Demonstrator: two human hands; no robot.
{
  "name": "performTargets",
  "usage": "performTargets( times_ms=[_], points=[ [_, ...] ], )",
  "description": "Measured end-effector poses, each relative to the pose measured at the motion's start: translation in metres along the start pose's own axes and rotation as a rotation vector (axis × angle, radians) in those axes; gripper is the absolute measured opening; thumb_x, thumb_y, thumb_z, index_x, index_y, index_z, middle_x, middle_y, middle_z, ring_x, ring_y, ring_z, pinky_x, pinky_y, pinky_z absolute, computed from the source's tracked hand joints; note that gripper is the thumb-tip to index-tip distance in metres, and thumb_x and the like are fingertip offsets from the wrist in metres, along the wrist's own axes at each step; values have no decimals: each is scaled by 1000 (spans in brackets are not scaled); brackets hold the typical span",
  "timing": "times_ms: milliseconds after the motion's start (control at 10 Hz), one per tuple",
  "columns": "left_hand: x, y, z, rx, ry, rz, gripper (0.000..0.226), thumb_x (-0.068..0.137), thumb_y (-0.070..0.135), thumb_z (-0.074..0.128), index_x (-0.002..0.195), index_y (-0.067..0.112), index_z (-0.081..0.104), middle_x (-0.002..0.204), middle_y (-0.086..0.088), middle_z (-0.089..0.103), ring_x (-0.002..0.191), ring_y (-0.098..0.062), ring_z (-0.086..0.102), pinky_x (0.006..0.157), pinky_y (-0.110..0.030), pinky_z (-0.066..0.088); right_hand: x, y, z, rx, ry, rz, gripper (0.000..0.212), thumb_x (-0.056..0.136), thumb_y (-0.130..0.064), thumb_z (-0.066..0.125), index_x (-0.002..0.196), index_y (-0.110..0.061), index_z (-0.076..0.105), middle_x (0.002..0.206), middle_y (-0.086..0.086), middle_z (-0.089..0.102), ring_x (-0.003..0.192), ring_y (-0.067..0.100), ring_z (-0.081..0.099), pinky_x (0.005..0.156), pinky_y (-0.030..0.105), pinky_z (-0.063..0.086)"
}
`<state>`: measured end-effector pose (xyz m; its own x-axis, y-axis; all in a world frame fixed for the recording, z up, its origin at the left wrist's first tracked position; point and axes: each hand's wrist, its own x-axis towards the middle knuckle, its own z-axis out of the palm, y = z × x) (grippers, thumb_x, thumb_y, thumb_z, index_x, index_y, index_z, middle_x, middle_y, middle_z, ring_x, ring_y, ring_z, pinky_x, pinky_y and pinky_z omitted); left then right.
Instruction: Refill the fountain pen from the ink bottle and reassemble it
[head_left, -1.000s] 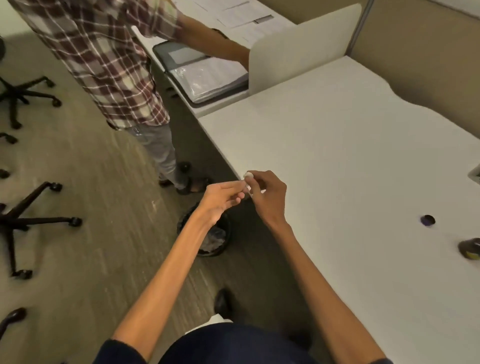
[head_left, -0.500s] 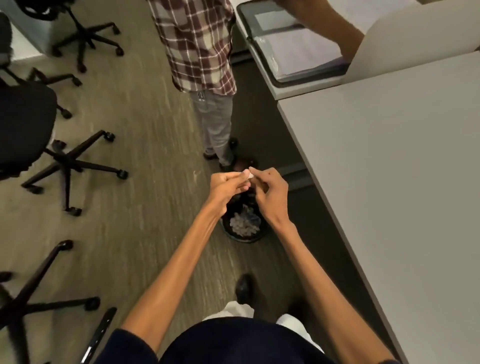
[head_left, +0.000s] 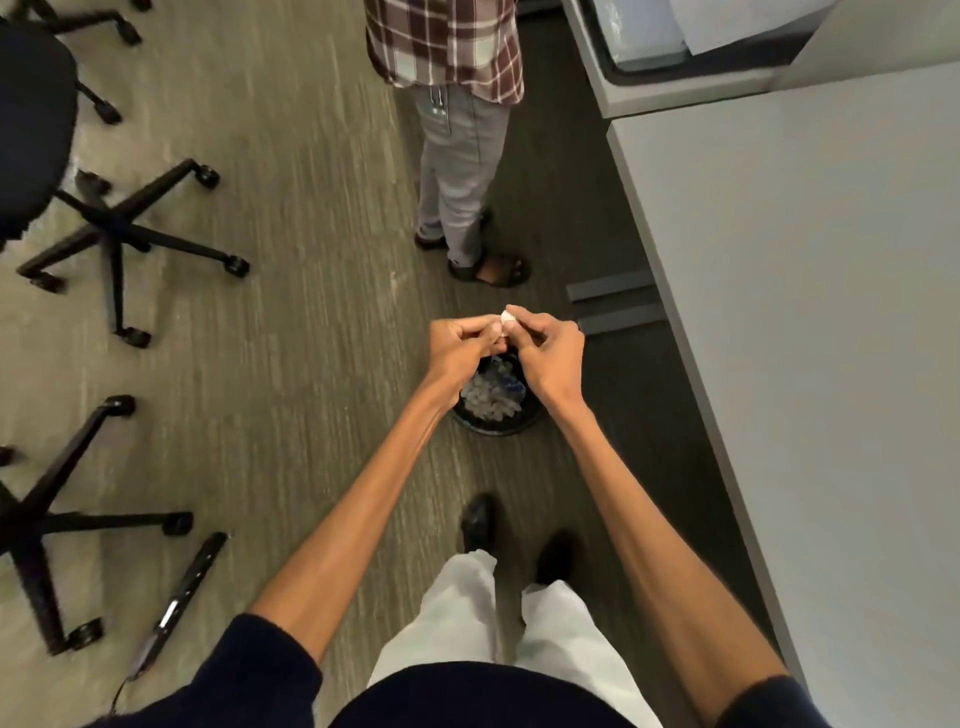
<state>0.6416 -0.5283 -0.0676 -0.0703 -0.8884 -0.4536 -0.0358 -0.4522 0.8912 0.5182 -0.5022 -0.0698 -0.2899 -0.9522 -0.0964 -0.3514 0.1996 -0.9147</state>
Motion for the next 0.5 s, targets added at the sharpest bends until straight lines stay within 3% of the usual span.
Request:
performTargets(
  times_ms=[200, 300, 400, 500],
  points=[
    [32, -44, 10, 185, 93, 81, 14, 89, -1, 66, 101, 0, 74, 86, -12, 74, 73, -17, 72, 62, -28, 61, 13, 48, 19, -40, 50, 64, 17, 87, -14, 72, 103, -10, 78, 97, 2, 77, 93, 8, 72, 87, 33, 58],
    [47, -67, 18, 312, 80, 122, 15, 89, 5, 66, 98, 9, 77, 86, -3, 77, 79, -15, 74, 71, -35, 62, 20, 76, 28, -59, 50, 118, 18, 89, -16, 71, 104, -10, 78, 99, 2, 77, 94, 9, 72, 89, 37, 57],
    [60, -84, 24, 514, 105, 173, 21, 88, 9, 64, 104, 14, 77, 97, -3, 77, 92, -12, 72, 84, -33, 57, 28, 95, 38, -149, 15, 154, 26, 92, -24, 68, 115, -13, 73, 107, 2, 76, 98, 13, 71, 92, 38, 57],
    [82, -111, 19, 645, 214, 115, 34, 88, 10, 57, 119, 11, 70, 99, -15, 75, 96, -29, 70, 88, -42, 55, 37, 125, 50, -307, -12, 259, 43, 91, -33, 67, 129, -13, 64, 103, 11, 75, 97, 24, 72, 94, 40, 54]
  ],
)
